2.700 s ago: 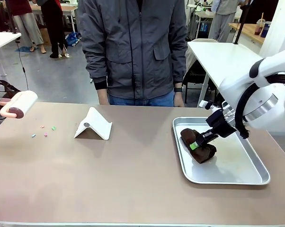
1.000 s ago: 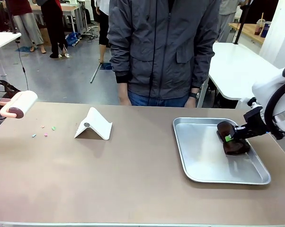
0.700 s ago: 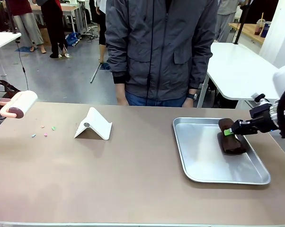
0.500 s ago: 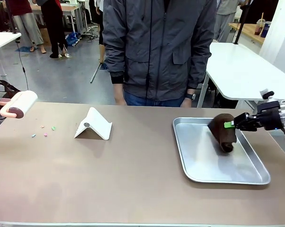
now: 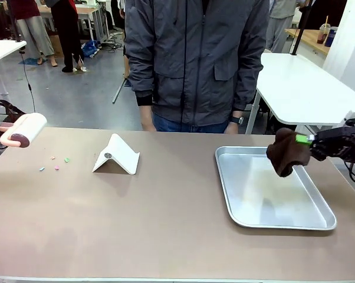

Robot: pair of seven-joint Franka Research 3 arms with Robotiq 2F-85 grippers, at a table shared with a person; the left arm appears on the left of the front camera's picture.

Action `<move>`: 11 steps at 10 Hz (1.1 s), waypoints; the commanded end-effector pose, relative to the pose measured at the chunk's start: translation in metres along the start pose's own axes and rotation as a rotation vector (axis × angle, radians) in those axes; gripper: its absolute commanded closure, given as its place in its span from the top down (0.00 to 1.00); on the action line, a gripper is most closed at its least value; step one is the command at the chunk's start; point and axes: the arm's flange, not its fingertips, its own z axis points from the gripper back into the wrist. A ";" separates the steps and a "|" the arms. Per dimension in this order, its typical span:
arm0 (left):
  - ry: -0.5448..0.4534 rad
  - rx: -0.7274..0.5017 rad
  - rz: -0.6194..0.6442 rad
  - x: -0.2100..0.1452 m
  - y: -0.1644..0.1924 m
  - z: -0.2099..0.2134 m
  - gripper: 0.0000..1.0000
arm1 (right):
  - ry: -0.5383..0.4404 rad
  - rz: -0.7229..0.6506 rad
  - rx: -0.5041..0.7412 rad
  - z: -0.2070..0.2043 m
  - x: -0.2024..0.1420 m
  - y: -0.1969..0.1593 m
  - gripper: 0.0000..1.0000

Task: Clean the surface of the table.
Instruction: If a person points to the right, clean the right side of the table with your right hand, and if they point to the left, clean the left side with your left hand.

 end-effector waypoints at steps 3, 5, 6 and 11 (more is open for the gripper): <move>0.003 -0.003 -0.003 -0.001 -0.002 0.000 0.16 | -0.053 -0.001 0.127 0.038 -0.009 0.032 0.09; 0.003 -0.003 -0.003 -0.001 -0.002 0.000 0.16 | -0.041 0.036 0.096 0.067 -0.030 0.059 0.09; 0.003 -0.003 -0.003 -0.001 -0.002 0.000 0.16 | -0.061 0.066 0.078 0.084 -0.040 0.068 0.09; 0.003 -0.003 -0.003 -0.001 -0.002 0.000 0.16 | -0.090 0.074 0.003 0.109 -0.045 0.066 0.09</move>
